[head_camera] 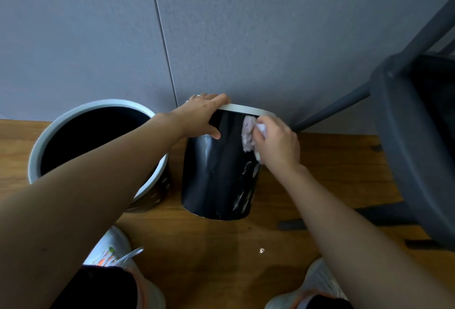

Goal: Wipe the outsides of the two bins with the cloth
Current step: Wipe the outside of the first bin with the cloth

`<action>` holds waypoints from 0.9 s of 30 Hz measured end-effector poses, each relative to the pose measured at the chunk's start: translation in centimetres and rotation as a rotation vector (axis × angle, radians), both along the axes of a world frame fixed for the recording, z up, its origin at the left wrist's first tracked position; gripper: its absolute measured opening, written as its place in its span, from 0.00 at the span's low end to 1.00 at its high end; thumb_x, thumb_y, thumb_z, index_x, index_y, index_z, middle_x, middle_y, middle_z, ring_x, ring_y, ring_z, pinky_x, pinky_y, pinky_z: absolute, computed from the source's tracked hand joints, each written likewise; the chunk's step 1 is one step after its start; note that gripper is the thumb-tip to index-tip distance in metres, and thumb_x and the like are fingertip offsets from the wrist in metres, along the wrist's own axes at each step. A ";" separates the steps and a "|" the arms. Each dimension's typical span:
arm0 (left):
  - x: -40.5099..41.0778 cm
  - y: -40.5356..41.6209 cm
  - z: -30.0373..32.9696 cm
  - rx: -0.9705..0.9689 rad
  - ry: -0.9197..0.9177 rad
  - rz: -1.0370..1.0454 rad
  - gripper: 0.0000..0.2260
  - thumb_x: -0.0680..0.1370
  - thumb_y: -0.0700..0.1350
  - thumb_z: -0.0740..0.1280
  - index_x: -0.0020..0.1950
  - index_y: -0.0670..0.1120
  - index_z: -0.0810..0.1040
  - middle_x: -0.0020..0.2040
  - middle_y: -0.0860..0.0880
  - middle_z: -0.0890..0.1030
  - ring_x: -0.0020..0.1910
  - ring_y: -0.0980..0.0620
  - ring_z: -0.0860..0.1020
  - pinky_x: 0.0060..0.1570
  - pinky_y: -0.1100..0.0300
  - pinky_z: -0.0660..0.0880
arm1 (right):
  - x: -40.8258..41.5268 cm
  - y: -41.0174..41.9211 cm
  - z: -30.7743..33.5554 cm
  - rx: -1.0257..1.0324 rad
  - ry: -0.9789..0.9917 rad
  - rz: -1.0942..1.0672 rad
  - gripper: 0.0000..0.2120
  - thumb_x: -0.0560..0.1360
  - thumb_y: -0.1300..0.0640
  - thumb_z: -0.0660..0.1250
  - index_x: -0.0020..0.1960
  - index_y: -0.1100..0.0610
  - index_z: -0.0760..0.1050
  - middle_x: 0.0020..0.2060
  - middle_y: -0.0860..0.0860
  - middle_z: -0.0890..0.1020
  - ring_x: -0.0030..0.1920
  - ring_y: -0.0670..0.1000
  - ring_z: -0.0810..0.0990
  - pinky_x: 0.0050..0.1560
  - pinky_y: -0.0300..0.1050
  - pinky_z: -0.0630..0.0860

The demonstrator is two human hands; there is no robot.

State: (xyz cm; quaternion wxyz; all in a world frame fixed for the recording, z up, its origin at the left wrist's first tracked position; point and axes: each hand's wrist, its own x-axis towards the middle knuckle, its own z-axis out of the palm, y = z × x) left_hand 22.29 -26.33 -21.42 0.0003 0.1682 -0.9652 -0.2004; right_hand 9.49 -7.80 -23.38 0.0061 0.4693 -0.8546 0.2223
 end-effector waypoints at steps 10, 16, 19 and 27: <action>-0.2 0.2 0.8 0.075 -0.024 0.018 0.31 0.65 0.46 0.79 0.63 0.47 0.67 0.54 0.49 0.75 0.55 0.46 0.71 0.55 0.53 0.66 | 0.7 3.4 -1.5 0.082 -0.048 0.280 0.10 0.79 0.54 0.64 0.59 0.53 0.77 0.49 0.51 0.78 0.44 0.49 0.76 0.37 0.42 0.73; -0.1 0.1 0.8 0.193 -0.030 0.085 0.32 0.63 0.42 0.80 0.60 0.49 0.68 0.50 0.48 0.72 0.51 0.47 0.69 0.47 0.57 0.63 | -1.3 1.4 0.6 -0.073 -0.018 0.143 0.07 0.78 0.54 0.65 0.53 0.57 0.78 0.47 0.53 0.80 0.44 0.53 0.78 0.38 0.47 0.76; -0.3 0.1 1.1 0.230 -0.036 0.095 0.30 0.63 0.41 0.79 0.58 0.50 0.68 0.50 0.47 0.73 0.52 0.45 0.71 0.48 0.54 0.67 | -1.2 1.6 0.8 -0.095 0.011 0.170 0.07 0.78 0.55 0.65 0.52 0.57 0.78 0.46 0.52 0.80 0.43 0.53 0.78 0.37 0.48 0.77; -2.7 2.8 1.5 -0.009 -0.018 -0.012 0.27 0.66 0.53 0.76 0.60 0.52 0.68 0.51 0.54 0.73 0.58 0.47 0.71 0.62 0.43 0.63 | -1.3 1.6 0.9 -0.101 0.058 0.184 0.08 0.77 0.55 0.68 0.53 0.59 0.79 0.45 0.55 0.81 0.42 0.55 0.79 0.37 0.41 0.68</action>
